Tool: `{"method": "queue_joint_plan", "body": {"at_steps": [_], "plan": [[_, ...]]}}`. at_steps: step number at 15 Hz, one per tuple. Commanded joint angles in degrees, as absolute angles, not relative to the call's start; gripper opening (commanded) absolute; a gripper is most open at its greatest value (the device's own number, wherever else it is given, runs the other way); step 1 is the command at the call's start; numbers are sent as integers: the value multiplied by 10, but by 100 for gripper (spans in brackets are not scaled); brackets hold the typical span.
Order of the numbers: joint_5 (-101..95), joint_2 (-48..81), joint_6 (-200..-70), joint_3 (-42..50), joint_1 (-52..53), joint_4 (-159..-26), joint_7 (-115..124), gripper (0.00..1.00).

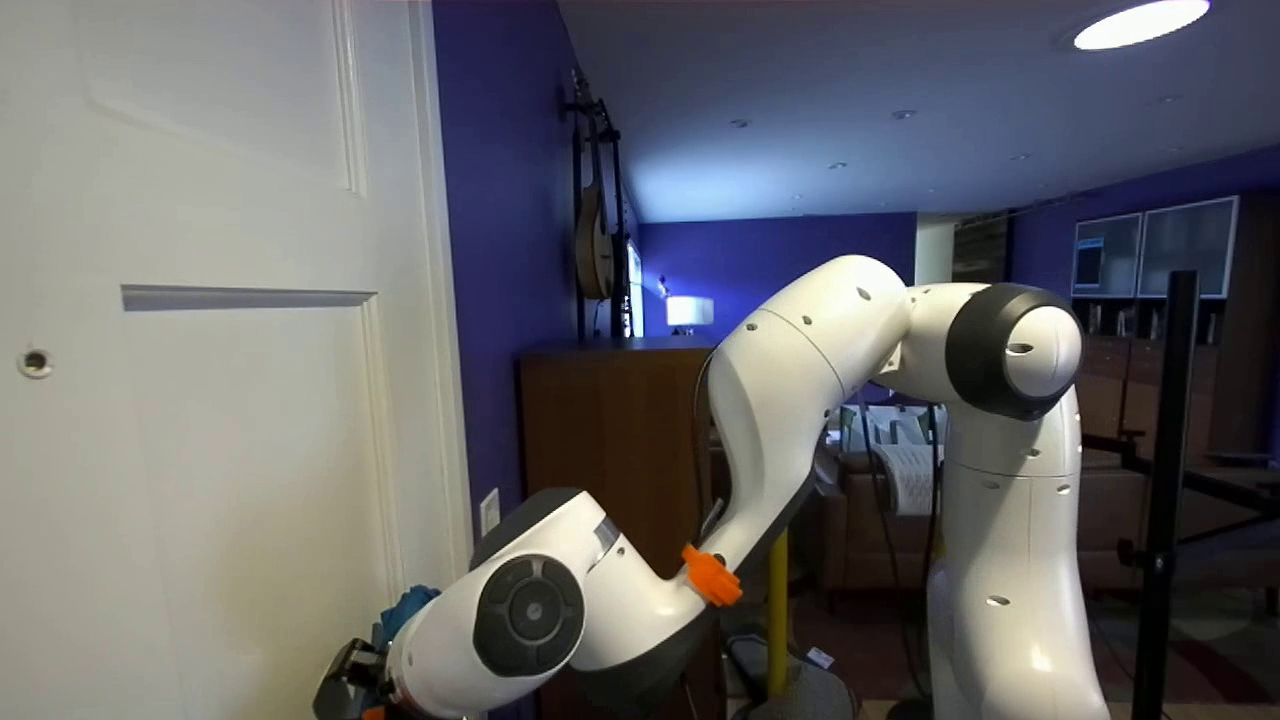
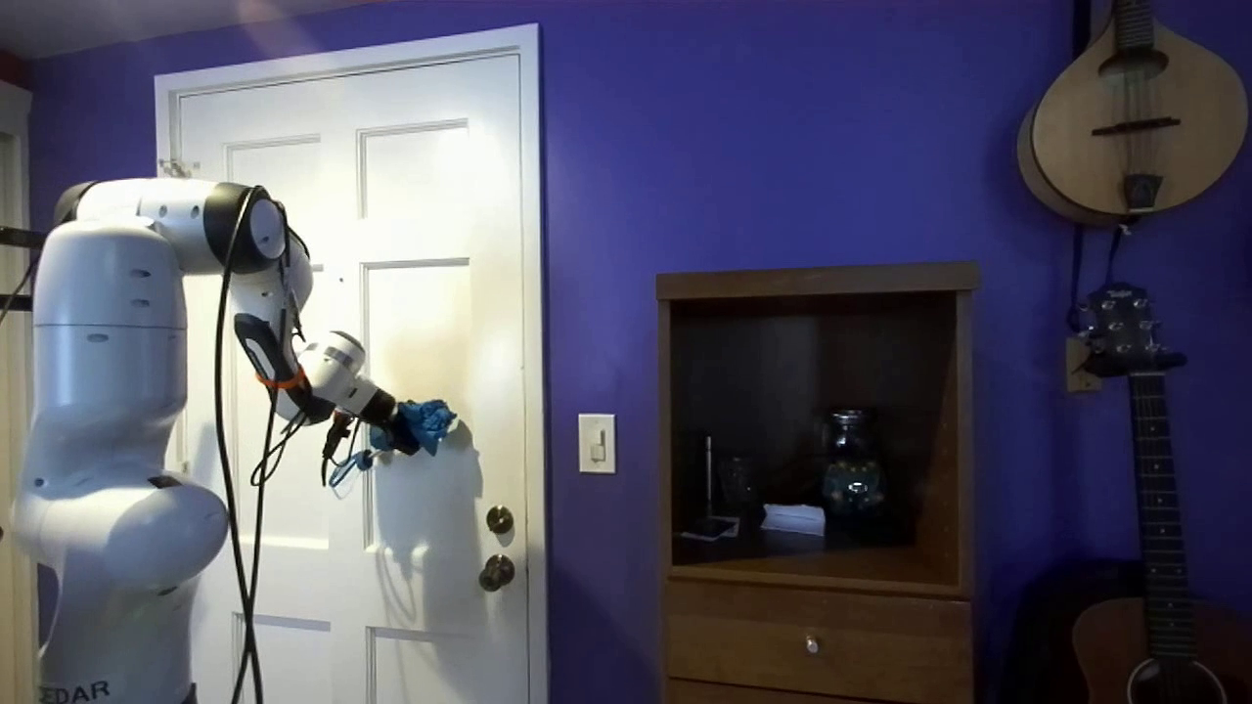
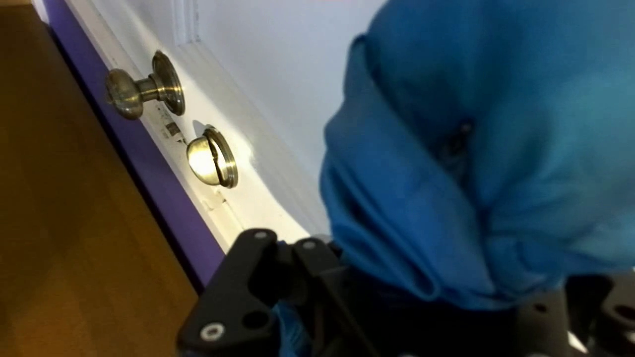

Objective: Hang the blue umbrella on the door

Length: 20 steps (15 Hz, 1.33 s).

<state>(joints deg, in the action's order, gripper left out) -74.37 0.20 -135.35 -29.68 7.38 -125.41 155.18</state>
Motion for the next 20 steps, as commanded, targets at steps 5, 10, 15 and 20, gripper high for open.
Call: {"method": "queue_joint_plan", "body": {"at_steps": [5, 10, 15, 20], "plan": [[-725, 48, -1281, -230, 161, -1216, 1531, 0], [-697, 67, -1254, -217, 178, -1202, 1501, 0], [-658, 83, -1246, -212, 184, -1192, 1440, 0], [-636, 86, -1239, -209, 186, -1187, 1413, 26]]}}
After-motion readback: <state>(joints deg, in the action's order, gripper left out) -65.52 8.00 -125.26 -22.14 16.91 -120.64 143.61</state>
